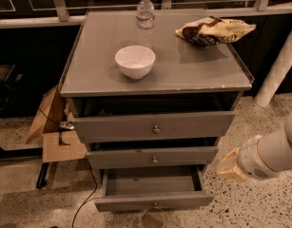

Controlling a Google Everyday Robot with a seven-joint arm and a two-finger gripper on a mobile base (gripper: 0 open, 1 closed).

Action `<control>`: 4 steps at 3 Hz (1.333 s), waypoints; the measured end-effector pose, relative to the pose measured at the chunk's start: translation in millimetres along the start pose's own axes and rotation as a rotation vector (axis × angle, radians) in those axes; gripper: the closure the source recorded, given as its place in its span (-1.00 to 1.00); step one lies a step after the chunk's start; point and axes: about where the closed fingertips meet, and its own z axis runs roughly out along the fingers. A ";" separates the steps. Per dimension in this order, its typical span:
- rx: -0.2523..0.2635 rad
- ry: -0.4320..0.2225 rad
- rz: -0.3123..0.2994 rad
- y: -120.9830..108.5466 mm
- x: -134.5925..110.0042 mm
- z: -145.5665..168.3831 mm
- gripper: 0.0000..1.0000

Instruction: Close bottom drawer

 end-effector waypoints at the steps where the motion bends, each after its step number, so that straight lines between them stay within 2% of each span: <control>1: 0.003 0.026 -0.002 -2.2 23.5 20.2 1.00; 2: 0.014 0.020 0.009 -3.5 80.0 63.6 1.00; 3: 0.020 -0.067 0.030 -15.1 130.0 105.4 1.00; 4: -0.019 -0.161 0.076 -30.8 161.3 150.2 1.00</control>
Offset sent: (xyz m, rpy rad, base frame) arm -0.0175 -0.0921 -0.1935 -0.0054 -0.0384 -0.0310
